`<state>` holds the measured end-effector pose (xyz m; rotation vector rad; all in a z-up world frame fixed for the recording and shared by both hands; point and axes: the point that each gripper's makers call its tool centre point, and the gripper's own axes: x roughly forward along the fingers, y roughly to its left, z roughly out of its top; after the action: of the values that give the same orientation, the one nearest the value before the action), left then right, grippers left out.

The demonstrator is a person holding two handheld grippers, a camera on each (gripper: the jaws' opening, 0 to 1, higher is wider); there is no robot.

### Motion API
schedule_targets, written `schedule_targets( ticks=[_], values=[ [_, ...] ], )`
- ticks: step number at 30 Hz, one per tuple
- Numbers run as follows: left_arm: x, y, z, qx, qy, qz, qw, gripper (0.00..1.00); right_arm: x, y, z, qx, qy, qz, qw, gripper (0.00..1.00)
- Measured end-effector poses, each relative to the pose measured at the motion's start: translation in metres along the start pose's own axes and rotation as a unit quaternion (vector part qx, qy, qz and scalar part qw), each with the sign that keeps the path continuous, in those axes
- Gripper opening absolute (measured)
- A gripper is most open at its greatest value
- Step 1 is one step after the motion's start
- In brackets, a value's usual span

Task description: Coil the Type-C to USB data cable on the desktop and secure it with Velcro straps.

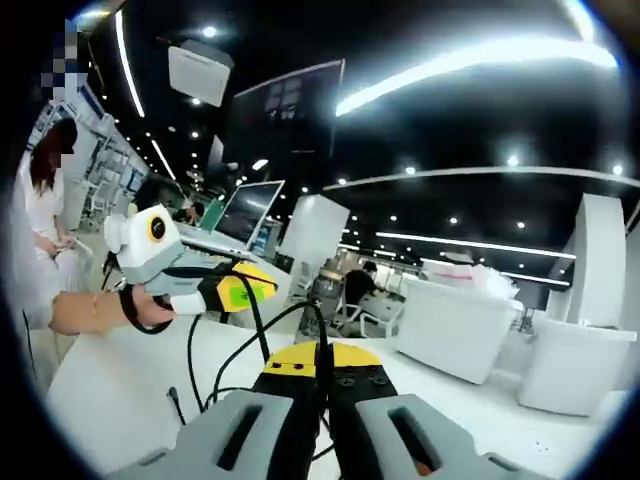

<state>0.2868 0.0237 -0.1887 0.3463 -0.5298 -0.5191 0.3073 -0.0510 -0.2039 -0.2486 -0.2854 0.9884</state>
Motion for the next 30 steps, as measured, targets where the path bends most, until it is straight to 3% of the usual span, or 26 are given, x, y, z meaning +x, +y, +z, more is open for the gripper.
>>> schedule_targets(
  ticks=[6, 12, 17, 18, 22, 25, 26, 27, 29, 30],
  values=[
    [0.001, 0.002, -0.015, -0.012, 0.031, -0.002, 0.9994, 0.11, 0.000, 0.000, 0.001, 0.013, -0.008, 0.006, 0.9999, 0.01],
    [0.002, -0.002, -0.031, -0.017, 0.066, -0.015, 0.9976, 0.17, 0.000, 0.020, -0.002, 0.053, -0.007, 0.070, 0.9961, 0.01],
    [0.003, -0.009, -0.036, -0.013, 0.076, -0.026, 0.9967, 0.14, -0.001, 0.037, -0.003, 0.098, -0.004, 0.127, 0.9871, 0.01],
    [0.003, -0.010, -0.037, 0.001, 0.078, -0.028, 0.9965, 0.08, 0.000, 0.035, -0.005, 0.096, -0.002, 0.123, 0.9877, 0.01],
    [0.004, -0.015, -0.045, 0.066, 0.108, -0.046, 0.9909, 0.05, 0.000, 0.025, -0.009, 0.117, -0.008, 0.106, 0.9874, 0.03],
    [0.004, -0.012, -0.047, 0.046, 0.115, -0.037, 0.9916, 0.05, -0.005, -0.022, -0.004, 0.237, -0.060, 0.026, 0.9693, 0.02],
    [0.003, -0.009, -0.047, 0.045, 0.117, -0.033, 0.9916, 0.05, -0.008, -0.038, -0.012, 0.275, -0.052, 0.003, 0.9600, 0.02],
    [0.003, -0.006, -0.046, 0.042, 0.115, -0.028, 0.9920, 0.05, -0.010, -0.052, -0.027, 0.291, -0.030, -0.020, 0.9559, 0.02],
    [0.002, -0.004, -0.040, 0.026, 0.106, -0.025, 0.9938, 0.05, -0.009, -0.058, -0.064, 0.280, 0.030, -0.029, 0.9591, 0.04],
    [0.002, -0.003, -0.039, 0.025, 0.104, -0.024, 0.9940, 0.05, -0.008, -0.057, -0.086, 0.288, 0.063, -0.039, 0.9547, 0.07]
  ],
)
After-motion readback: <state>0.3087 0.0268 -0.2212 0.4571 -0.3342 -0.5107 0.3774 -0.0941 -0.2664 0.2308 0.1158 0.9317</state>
